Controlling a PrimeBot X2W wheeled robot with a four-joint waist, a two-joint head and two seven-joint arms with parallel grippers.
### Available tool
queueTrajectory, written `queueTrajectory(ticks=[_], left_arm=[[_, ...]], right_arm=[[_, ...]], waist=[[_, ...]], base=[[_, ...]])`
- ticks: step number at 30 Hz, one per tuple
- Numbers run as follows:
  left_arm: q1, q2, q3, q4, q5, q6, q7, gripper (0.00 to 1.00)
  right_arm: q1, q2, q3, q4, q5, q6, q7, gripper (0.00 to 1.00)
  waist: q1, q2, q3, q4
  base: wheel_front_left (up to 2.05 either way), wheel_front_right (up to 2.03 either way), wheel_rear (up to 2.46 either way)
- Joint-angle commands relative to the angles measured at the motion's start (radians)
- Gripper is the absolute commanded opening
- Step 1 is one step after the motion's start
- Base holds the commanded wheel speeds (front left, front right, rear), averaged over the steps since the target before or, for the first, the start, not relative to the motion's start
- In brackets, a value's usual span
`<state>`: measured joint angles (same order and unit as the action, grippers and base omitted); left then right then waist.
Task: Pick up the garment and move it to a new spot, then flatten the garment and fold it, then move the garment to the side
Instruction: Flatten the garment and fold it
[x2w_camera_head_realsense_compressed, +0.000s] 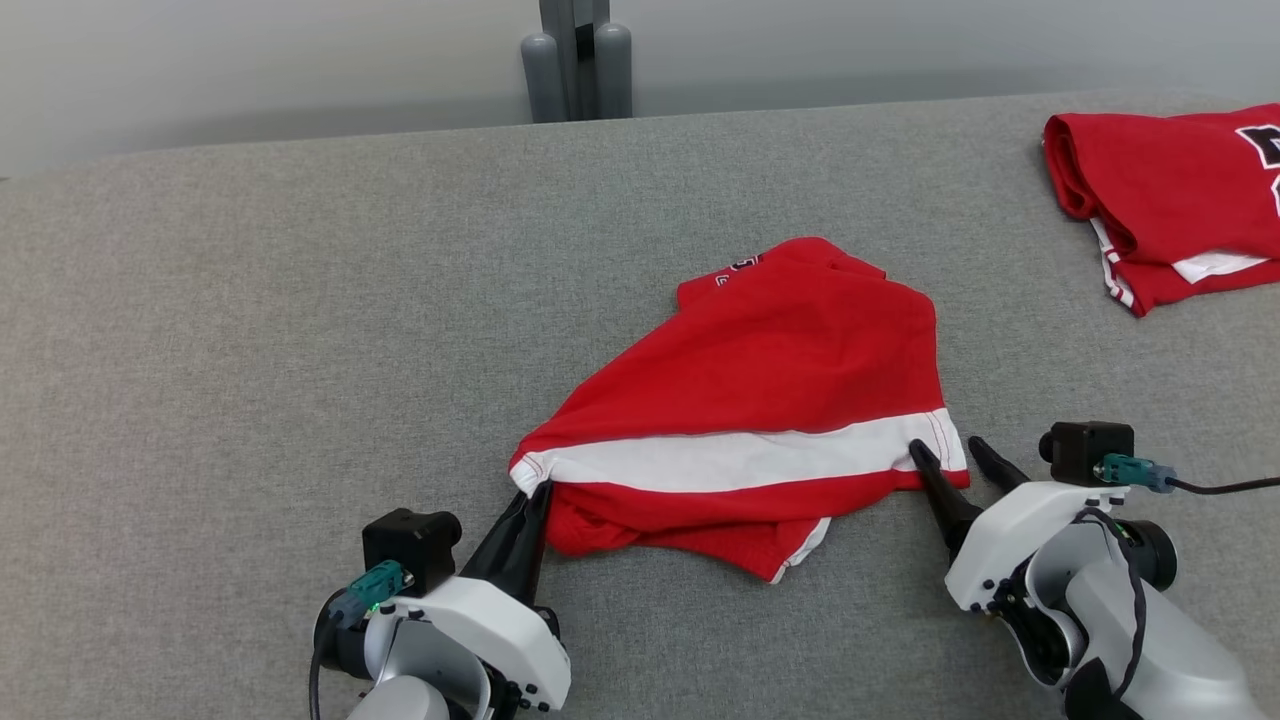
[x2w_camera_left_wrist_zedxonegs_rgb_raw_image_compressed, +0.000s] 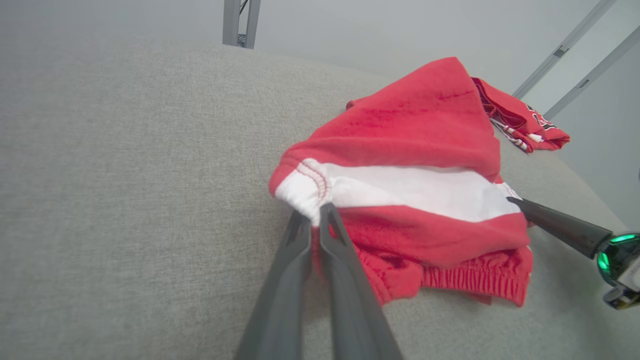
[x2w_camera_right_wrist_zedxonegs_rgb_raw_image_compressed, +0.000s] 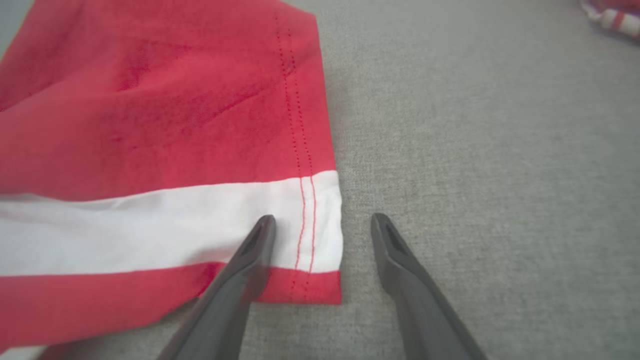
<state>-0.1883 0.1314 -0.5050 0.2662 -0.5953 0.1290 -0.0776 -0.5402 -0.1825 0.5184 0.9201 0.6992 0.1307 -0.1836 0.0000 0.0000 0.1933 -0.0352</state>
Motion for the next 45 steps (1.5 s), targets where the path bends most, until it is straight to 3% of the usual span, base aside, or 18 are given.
queueTrajectory(ticks=[1,2,3,4,5,14,24,32,39,45], left_arm=[[-0.009,0.004,-0.002,-0.008,0.008,0.006,0.002,0.0],[-0.011,0.004,-0.004,-0.01,0.008,0.006,0.003,0.0],[-0.012,0.005,-0.004,-0.012,0.009,0.007,0.004,0.0],[-0.014,0.006,-0.005,-0.013,0.01,0.008,0.004,0.0],[-0.015,0.008,-0.005,-0.015,0.012,0.01,0.003,0.0],[-0.009,0.05,0.004,-0.055,0.024,-0.015,-0.055,0.0],[-0.037,0.14,0.008,-0.161,0.025,-0.103,-0.077,0.0],[-0.171,0.229,0.026,-0.33,-0.021,-0.195,0.036,0.0],[-0.344,0.3,0.045,-0.436,-0.067,-0.225,0.194,0.0],[-0.442,0.339,0.047,-0.436,-0.072,-0.239,0.246,0.0]], right_arm=[[-0.011,0.0,0.029,0.024,0.025,0.0,0.019,0.79],[-0.012,0.002,0.047,0.031,0.035,0.0,0.025,0.49],[-0.016,0.001,0.064,0.034,0.042,0.0,0.017,0.31],[-0.021,-0.001,0.076,0.038,0.049,0.0,0.003,0.05],[-0.026,-0.004,0.087,0.041,0.059,0.0,-0.007,0.0],[-0.05,-0.088,0.122,-0.056,0.126,0.0,-0.082,0.0],[-0.009,-0.196,-0.046,-0.359,0.12,0.0,-0.082,0.0],[-0.058,-0.27,-0.105,-0.552,0.115,0.0,-0.081,0.0],[-0.149,-0.326,-0.111,-0.631,0.132,0.0,0.011,0.0],[-0.186,-0.359,-0.13,-0.65,0.18,0.0,0.103,0.0]], waist=[[0.0,0.0,0.006,0.004],[0.0,0.0,0.008,0.004],[0.0,0.0,0.009,0.004],[0.0,0.0,0.01,0.003],[0.0,0.0,0.01,0.002],[0.0,0.0,-0.055,-0.03],[0.0,0.0,-0.161,-0.06],[0.0,0.0,-0.235,-0.069],[0.0,0.0,-0.259,-0.076],[0.0,0.0,-0.261,-0.081]], base=[[0.0,0.0,0.0],[0.0,0.0,0.0],[0.0,0.0,0.0],[0.0,0.0,0.0],[0.0,0.0,0.0],[0.0,0.0,0.0],[0.0,0.0,0.0],[0.0,0.0,0.0],[0.0,0.0,0.0],[0.0,0.0,0.0]])
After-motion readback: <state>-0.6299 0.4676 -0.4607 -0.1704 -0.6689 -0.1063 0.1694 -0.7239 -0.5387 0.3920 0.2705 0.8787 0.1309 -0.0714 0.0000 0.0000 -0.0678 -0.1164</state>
